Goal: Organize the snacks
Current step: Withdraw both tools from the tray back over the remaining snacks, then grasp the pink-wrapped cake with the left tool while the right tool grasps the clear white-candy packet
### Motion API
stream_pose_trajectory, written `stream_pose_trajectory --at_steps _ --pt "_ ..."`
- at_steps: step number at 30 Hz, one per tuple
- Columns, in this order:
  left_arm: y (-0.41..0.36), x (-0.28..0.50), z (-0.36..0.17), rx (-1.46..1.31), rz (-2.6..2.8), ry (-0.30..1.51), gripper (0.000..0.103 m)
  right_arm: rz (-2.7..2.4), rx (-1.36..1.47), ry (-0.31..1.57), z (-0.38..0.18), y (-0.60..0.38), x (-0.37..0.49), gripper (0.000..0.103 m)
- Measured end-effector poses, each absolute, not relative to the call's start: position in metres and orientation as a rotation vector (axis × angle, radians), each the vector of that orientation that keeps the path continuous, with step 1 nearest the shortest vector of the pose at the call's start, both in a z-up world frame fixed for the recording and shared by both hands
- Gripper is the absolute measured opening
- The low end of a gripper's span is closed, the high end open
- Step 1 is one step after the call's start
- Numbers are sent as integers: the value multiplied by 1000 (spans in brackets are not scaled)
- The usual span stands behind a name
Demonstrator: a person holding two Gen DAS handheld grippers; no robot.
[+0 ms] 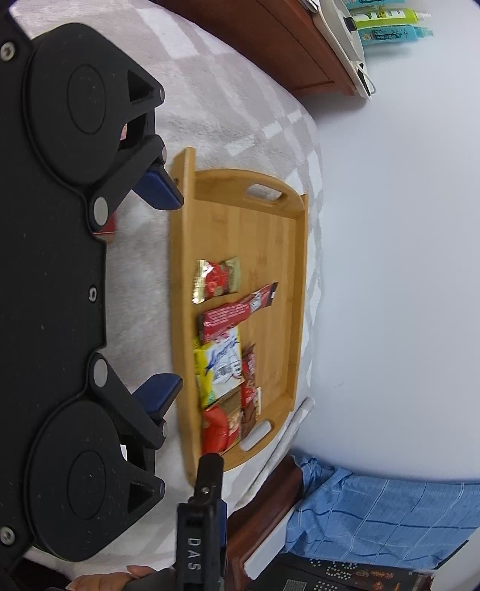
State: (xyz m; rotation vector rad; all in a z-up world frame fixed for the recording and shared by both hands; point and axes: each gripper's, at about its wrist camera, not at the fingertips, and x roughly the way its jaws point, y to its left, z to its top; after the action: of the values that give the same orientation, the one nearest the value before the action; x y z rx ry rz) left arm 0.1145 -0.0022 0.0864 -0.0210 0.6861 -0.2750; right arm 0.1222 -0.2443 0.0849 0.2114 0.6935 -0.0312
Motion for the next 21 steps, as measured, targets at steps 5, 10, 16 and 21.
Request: stream_pose_trajectory --at_steps 5,10,16,21 --pt "-6 97 82 -7 -323 704 95 1 162 696 77 -242 95 97" --pt "-17 86 76 12 -389 726 95 27 99 724 69 -240 71 98" --pt "-36 85 69 17 -474 784 91 67 24 749 58 -234 48 98" --pt "-49 94 56 -8 -508 856 78 119 35 771 54 -228 44 97"
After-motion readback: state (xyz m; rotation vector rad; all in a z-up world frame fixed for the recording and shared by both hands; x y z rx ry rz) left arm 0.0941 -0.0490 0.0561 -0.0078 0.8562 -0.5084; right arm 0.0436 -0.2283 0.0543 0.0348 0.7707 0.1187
